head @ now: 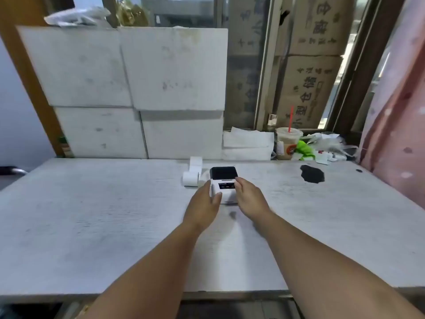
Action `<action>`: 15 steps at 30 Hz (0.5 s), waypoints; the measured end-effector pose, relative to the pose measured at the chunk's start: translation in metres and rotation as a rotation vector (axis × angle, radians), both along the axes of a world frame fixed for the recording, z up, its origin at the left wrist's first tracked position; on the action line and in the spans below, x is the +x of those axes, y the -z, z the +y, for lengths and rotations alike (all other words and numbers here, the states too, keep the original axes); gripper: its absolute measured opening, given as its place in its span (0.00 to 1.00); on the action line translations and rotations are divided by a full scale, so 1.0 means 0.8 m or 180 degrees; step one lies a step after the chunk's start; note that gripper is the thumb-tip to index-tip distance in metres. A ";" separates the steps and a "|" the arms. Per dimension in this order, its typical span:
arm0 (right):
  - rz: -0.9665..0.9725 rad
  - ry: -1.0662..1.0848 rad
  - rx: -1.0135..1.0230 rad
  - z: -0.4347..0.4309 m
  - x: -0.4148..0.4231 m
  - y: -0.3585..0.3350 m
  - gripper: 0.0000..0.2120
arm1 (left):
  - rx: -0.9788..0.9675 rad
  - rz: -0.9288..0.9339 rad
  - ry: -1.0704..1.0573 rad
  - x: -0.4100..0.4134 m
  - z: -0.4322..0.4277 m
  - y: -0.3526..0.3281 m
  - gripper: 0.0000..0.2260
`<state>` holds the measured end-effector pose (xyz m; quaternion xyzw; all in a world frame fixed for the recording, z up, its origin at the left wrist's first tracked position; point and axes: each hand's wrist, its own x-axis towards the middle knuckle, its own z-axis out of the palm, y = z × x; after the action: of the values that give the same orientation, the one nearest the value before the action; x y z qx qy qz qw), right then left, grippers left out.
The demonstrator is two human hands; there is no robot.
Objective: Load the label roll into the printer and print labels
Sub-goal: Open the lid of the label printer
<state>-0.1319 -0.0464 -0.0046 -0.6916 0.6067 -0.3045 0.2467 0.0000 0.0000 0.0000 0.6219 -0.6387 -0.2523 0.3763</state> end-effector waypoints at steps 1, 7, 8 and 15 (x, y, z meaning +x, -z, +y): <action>-0.0089 0.0068 -0.0079 -0.002 -0.001 0.002 0.22 | -0.0004 0.0135 -0.0040 -0.001 -0.001 0.002 0.19; -0.0703 0.0307 -0.0154 -0.001 -0.004 0.012 0.18 | -0.0060 0.0648 -0.0120 0.007 -0.008 0.019 0.18; -0.0820 0.0385 -0.0177 -0.003 -0.004 0.013 0.17 | -0.0069 0.0752 -0.0219 0.010 -0.011 0.019 0.19; -0.0752 0.0647 -0.0291 -0.010 -0.007 0.032 0.18 | 0.0003 0.0645 -0.0218 0.013 -0.027 0.023 0.16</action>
<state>-0.1373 -0.0543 -0.0301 -0.5965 0.6258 -0.4345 0.2525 0.0104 -0.0215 -0.0185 0.6149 -0.5756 -0.3012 0.4471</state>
